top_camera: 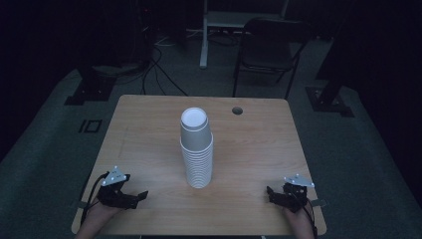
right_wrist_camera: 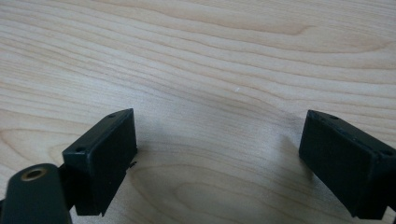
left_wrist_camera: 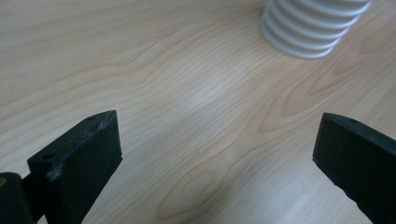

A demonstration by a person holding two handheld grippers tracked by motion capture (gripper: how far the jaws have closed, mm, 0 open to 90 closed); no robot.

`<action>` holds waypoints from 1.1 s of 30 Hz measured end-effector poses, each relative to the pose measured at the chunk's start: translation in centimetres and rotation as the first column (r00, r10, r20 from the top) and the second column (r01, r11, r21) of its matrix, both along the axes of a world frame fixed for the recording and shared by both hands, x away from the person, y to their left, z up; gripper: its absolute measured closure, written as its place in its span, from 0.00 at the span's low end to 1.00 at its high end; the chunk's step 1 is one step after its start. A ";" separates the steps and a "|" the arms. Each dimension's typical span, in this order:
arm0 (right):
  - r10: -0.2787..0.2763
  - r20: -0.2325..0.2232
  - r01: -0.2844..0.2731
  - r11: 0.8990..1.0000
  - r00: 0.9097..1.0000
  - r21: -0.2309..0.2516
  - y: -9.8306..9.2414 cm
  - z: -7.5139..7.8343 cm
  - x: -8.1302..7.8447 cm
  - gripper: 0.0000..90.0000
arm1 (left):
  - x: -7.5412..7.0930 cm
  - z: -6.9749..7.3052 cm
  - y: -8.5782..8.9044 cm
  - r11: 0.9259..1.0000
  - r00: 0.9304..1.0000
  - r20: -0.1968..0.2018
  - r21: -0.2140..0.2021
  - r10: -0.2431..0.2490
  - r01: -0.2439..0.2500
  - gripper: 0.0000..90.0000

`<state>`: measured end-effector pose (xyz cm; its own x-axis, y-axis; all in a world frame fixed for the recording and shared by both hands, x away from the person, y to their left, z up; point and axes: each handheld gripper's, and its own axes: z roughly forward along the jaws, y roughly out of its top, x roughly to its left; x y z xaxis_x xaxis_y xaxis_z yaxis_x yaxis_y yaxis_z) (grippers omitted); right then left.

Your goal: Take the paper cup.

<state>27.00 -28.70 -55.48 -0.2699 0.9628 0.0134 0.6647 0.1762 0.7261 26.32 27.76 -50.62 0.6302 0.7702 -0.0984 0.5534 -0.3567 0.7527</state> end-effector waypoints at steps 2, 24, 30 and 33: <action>0.000 0.000 0.000 1.000 1.000 0.000 0.0 0.0 0.0 0.12 | 0.1 0.6 -0.4 1.000 1.000 0.012 -0.011 -0.014 0.015 0.02; 0.000 0.000 0.000 1.000 1.000 0.000 0.0 0.0 0.0 0.12 | 2.0 5.1 -4.7 0.991 0.988 0.110 -0.075 -0.106 0.114 0.02; 0.000 0.000 0.000 1.000 1.000 0.000 0.0 0.0 0.0 0.12 | 2.3 5.8 -5.8 0.987 0.984 0.129 -0.087 -0.126 0.138 0.02; 0.000 0.000 0.000 1.000 1.000 0.000 0.0 0.0 0.0 0.12 | 2.5 6.4 -6.4 0.983 0.980 0.139 -0.100 -0.141 0.155 0.02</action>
<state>27.00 -28.70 -55.48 -0.2696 0.9629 0.0138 0.6650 0.1758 0.7259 28.81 21.39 -44.25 0.7494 0.6564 -0.0866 0.3950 -0.3383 0.8541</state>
